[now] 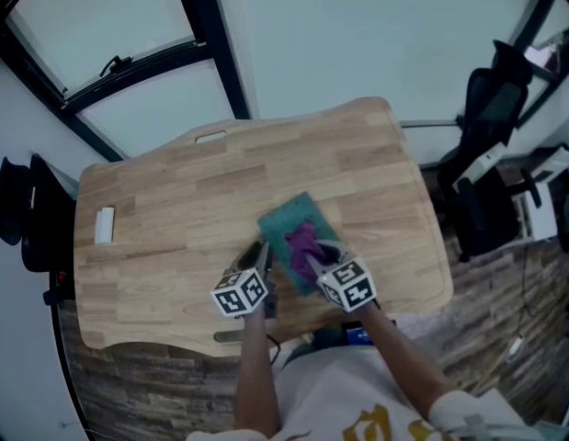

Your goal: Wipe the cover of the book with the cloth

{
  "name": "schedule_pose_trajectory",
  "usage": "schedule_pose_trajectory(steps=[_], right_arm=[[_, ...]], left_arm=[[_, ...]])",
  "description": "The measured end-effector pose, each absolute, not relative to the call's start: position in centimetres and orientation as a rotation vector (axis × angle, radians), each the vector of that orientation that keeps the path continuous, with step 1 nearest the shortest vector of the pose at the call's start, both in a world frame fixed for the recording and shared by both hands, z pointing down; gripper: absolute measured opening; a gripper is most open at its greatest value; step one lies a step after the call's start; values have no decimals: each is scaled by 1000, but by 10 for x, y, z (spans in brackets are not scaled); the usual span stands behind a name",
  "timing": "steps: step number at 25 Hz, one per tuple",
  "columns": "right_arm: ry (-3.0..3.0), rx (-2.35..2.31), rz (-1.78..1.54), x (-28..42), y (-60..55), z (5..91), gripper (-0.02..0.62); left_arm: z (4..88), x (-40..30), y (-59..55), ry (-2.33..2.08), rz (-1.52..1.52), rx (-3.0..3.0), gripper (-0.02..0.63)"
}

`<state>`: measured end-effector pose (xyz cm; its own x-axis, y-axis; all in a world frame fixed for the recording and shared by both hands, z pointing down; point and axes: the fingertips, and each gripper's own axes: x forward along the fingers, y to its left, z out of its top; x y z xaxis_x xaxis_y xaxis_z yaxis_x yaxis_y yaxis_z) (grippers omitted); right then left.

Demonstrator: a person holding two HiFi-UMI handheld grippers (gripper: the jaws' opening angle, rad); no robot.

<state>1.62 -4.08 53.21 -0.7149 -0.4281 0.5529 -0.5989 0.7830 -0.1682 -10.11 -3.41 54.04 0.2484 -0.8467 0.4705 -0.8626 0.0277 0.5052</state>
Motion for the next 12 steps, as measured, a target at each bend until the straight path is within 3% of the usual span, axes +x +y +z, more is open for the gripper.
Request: schedule_pose_trajectory(steps=[6, 12], right_arm=[[-2542, 1029, 291, 33, -51, 474, 60], [-2616, 1152, 148, 42, -48, 428, 60]], left_arm=[[478, -86, -35, -1675, 54, 1972, 107], [434, -84, -21, -1801, 28, 2070, 13]])
